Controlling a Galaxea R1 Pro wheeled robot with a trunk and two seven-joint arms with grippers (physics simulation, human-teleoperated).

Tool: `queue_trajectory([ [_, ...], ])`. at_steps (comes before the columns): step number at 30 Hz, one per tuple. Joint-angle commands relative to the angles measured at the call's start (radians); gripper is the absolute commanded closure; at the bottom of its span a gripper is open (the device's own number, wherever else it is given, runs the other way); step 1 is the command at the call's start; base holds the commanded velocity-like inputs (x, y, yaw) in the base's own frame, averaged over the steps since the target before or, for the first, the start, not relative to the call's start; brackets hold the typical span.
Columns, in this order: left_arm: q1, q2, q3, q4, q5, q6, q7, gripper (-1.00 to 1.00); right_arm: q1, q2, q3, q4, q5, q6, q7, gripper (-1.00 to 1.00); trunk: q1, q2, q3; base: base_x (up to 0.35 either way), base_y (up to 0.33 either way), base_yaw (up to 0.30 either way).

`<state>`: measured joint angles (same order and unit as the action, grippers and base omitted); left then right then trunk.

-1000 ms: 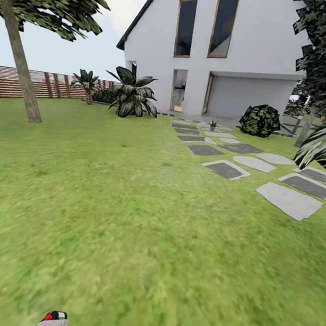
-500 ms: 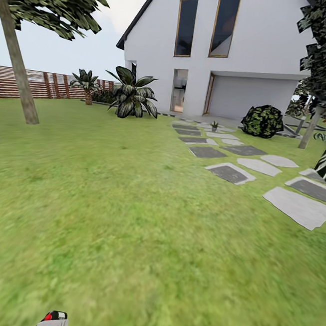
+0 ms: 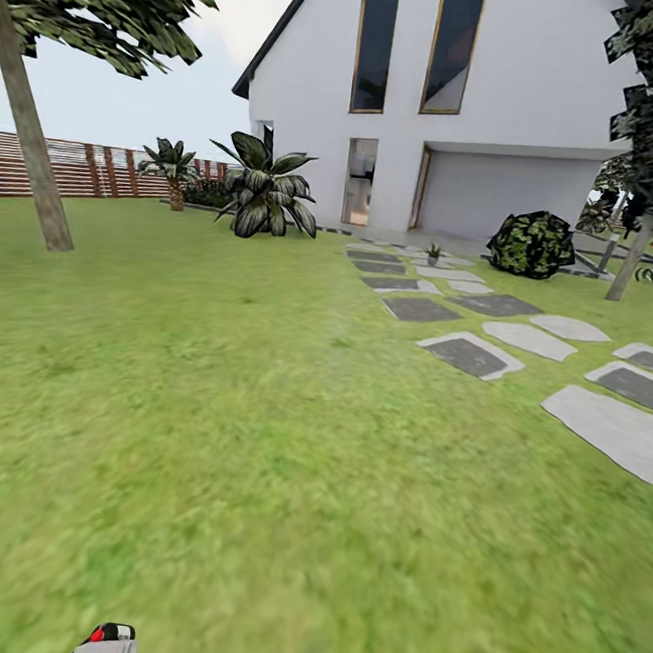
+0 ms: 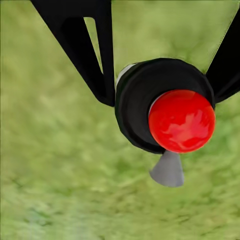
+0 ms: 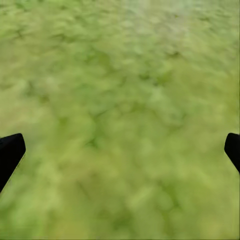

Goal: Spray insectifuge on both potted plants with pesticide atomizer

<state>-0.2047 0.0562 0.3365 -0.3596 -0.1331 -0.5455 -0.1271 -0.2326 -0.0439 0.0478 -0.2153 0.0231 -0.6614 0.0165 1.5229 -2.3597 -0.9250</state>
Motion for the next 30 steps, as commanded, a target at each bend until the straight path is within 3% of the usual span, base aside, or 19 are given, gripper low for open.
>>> queue_trajectory([
  [1, -0.001, -0.001, 0.009, 0.001, -0.01, -0.004, -0.005, 1.0, -0.001, -0.001, 0.004, 0.001, 0.0, -0.003, -0.001, -1.0, 0.0, 0.0, -0.001, 0.339, 0.084, 0.0],
  [8, -0.001, 0.0, 0.009, 0.0, -0.009, -0.004, -0.005, 1.0, -0.001, -0.001, 0.004, 0.001, 0.0, -0.003, -0.001, -1.0, 0.0, 0.0, 0.0, 0.338, 0.084, -0.107],
  [30, -0.001, 0.001, 0.009, 0.0, -0.008, -0.004, -0.005, 1.0, -0.001, -0.001, 0.004, 0.002, 0.001, -0.003, -0.001, -1.0, 0.0, 0.0, 0.01, 0.338, 0.084, -0.245],
])
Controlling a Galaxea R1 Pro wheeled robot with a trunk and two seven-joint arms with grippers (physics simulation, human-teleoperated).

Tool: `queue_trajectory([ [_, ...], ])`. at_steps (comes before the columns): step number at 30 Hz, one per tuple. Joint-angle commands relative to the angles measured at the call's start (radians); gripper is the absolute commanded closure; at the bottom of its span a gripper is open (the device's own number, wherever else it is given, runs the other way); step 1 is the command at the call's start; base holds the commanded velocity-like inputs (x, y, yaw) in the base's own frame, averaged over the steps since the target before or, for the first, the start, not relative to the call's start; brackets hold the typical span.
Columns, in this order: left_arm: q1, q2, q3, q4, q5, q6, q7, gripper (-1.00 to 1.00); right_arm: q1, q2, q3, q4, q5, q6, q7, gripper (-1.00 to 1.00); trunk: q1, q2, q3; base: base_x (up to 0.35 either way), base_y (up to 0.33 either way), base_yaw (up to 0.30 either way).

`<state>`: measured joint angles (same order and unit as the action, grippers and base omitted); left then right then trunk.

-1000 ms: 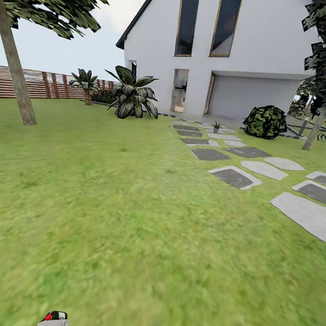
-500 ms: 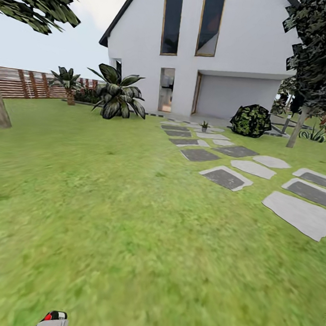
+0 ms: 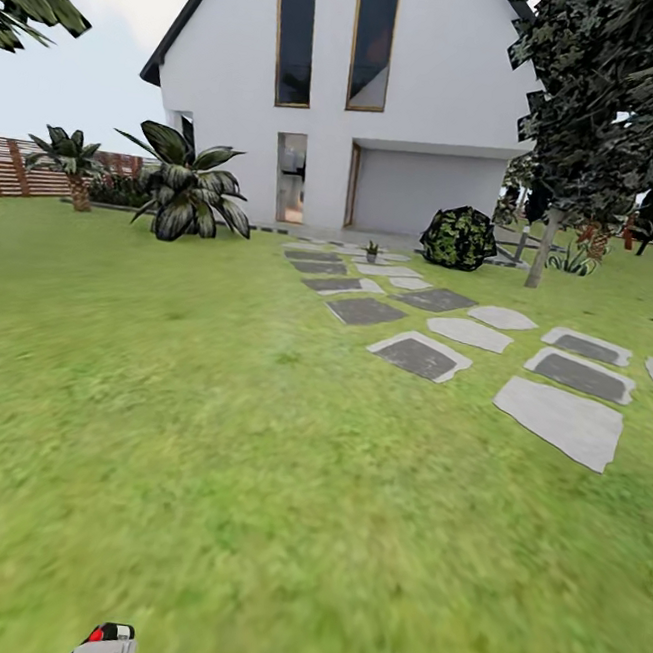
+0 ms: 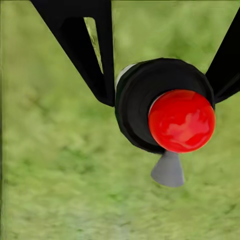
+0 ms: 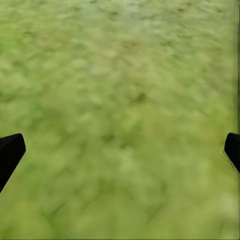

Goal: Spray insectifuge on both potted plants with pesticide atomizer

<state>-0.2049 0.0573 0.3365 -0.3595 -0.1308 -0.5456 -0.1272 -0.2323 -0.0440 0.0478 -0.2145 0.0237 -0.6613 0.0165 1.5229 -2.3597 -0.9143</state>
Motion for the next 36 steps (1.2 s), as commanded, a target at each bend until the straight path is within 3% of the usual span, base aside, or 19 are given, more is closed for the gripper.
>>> queue_trajectory([
  [1, -0.001, -0.001, 0.009, 0.0, -0.01, -0.004, -0.005, 1.0, -0.001, 0.0, 0.004, 0.001, 0.0, -0.003, -0.001, -1.0, 0.0, 0.0, 0.0, 0.338, 0.084, -0.249],
  [19, -0.001, -0.001, 0.009, 0.0, -0.012, -0.004, -0.005, 1.0, -0.001, 0.0, 0.004, 0.001, 0.001, -0.003, -0.001, -1.0, 0.0, 0.0, 0.005, 0.339, 0.084, -0.233],
  [36, -0.001, -0.002, 0.009, 0.0, -0.013, -0.004, -0.005, 1.0, -0.001, 0.0, 0.004, 0.001, 0.0, -0.003, -0.001, -1.0, 0.0, 0.0, 0.005, 0.339, 0.084, -0.017],
])
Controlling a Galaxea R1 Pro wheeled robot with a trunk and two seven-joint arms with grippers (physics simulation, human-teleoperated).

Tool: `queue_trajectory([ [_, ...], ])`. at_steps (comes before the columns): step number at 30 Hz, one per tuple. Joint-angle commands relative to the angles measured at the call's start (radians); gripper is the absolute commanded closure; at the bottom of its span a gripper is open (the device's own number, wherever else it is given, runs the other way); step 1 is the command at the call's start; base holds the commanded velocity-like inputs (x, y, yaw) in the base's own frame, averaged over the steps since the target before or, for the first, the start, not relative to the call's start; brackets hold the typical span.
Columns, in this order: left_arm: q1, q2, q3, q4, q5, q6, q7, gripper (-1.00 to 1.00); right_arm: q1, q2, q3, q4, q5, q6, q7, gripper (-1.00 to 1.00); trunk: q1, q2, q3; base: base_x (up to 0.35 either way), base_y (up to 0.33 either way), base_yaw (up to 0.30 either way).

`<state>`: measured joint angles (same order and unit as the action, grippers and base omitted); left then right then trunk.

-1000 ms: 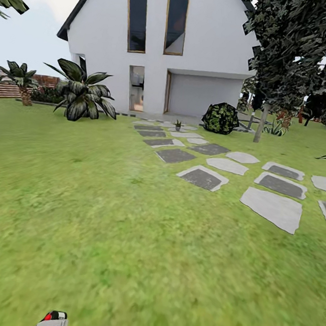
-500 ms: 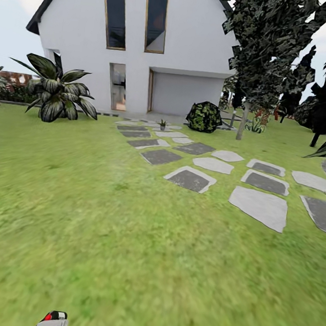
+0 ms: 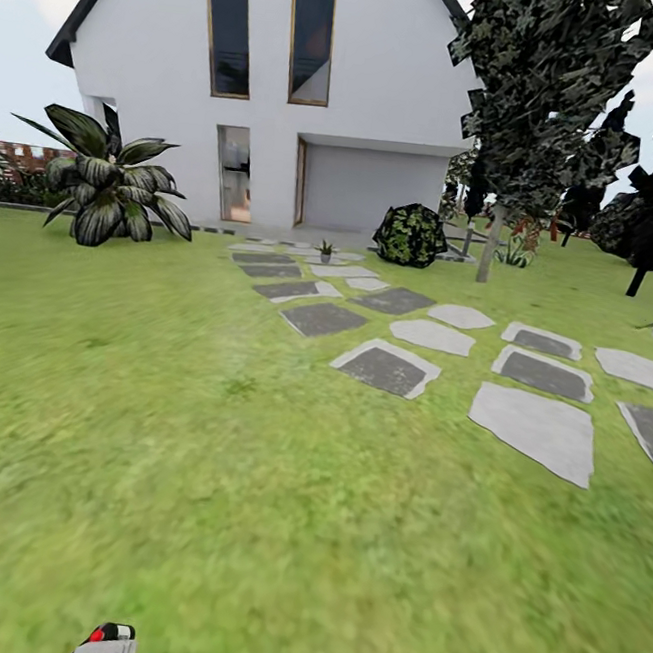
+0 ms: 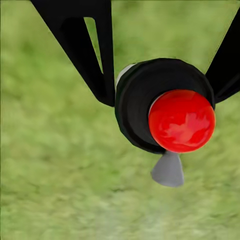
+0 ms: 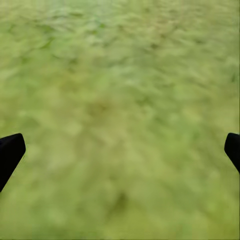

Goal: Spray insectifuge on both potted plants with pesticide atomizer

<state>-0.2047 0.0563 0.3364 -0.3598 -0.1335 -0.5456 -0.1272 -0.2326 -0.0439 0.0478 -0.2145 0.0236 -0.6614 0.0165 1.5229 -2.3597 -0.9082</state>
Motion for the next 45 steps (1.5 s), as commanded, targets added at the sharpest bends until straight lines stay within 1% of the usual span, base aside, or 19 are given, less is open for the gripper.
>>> queue_trajectory([
  [1, -0.001, -0.001, 0.009, 0.0, -0.01, -0.004, -0.005, 1.0, -0.001, -0.001, 0.004, 0.001, 0.0, -0.003, -0.001, -1.0, 0.0, 0.0, -0.001, 0.339, 0.084, 0.0],
  [7, -0.001, -0.001, 0.009, 0.001, -0.009, -0.004, -0.005, 1.0, -0.001, -0.001, 0.004, 0.0, 0.0, -0.003, -0.001, -1.0, 0.0, 0.0, -0.001, 0.338, 0.083, -0.006],
  [11, -0.001, 0.0, 0.009, 0.001, -0.009, -0.004, -0.005, 1.0, -0.001, -0.001, 0.004, 0.0, 0.0, -0.003, -0.001, -1.0, 0.0, 0.0, 0.0, 0.339, 0.082, -0.141],
  [28, -0.001, 0.0, 0.009, 0.001, -0.008, -0.004, -0.005, 1.0, -0.001, -0.001, 0.004, 0.001, 0.0, -0.003, -0.001, -1.0, 0.0, 0.0, 0.011, 0.339, 0.082, -0.228],
  [45, -0.001, 0.0, 0.009, 0.001, -0.01, -0.004, -0.005, 1.0, -0.001, -0.001, 0.004, 0.001, 0.0, -0.003, -0.001, -1.0, 0.0, 0.0, 0.021, 0.339, 0.007, -0.233],
])
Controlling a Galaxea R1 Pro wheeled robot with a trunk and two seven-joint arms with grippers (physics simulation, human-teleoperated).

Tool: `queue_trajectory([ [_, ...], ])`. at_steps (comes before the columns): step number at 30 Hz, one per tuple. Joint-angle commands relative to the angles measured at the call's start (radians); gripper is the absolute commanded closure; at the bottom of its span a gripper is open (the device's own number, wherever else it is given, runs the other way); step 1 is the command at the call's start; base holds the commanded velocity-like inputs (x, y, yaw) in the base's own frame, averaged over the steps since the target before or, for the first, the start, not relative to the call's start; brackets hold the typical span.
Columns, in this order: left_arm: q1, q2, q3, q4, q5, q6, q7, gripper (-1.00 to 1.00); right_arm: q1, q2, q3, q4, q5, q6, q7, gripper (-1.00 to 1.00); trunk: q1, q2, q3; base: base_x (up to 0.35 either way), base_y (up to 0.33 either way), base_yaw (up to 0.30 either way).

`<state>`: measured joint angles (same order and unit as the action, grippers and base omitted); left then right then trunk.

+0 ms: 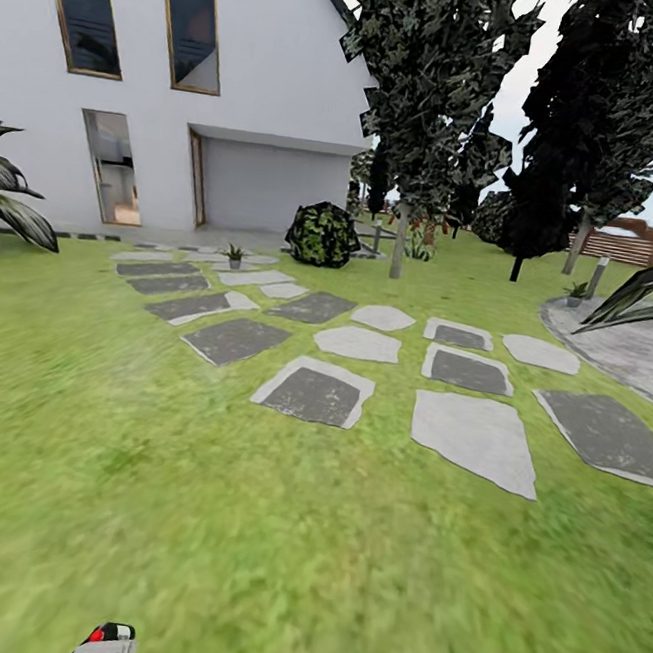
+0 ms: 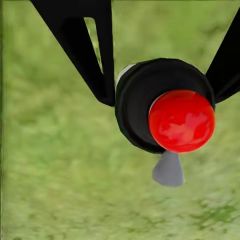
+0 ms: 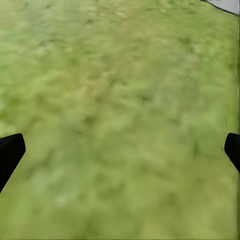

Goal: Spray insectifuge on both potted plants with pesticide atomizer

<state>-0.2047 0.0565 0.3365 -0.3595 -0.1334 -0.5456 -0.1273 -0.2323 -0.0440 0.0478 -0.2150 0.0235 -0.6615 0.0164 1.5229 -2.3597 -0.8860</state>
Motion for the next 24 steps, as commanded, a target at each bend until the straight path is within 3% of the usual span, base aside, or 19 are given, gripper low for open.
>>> queue_trajectory([
  [1, -0.001, -0.001, 0.009, 0.0, -0.01, -0.004, -0.005, 1.0, -0.001, 0.0, 0.004, 0.001, 0.001, -0.003, -0.001, -1.0, 0.0, 0.0, 0.0, 0.338, 0.0, -0.233],
  [24, -0.001, 0.0, 0.009, 0.0, -0.006, -0.004, -0.005, 1.0, -0.001, 0.0, 0.004, 0.001, 0.0, -0.003, -0.001, -1.0, 0.0, 0.0, 0.013, 0.338, 0.0, -0.233],
])
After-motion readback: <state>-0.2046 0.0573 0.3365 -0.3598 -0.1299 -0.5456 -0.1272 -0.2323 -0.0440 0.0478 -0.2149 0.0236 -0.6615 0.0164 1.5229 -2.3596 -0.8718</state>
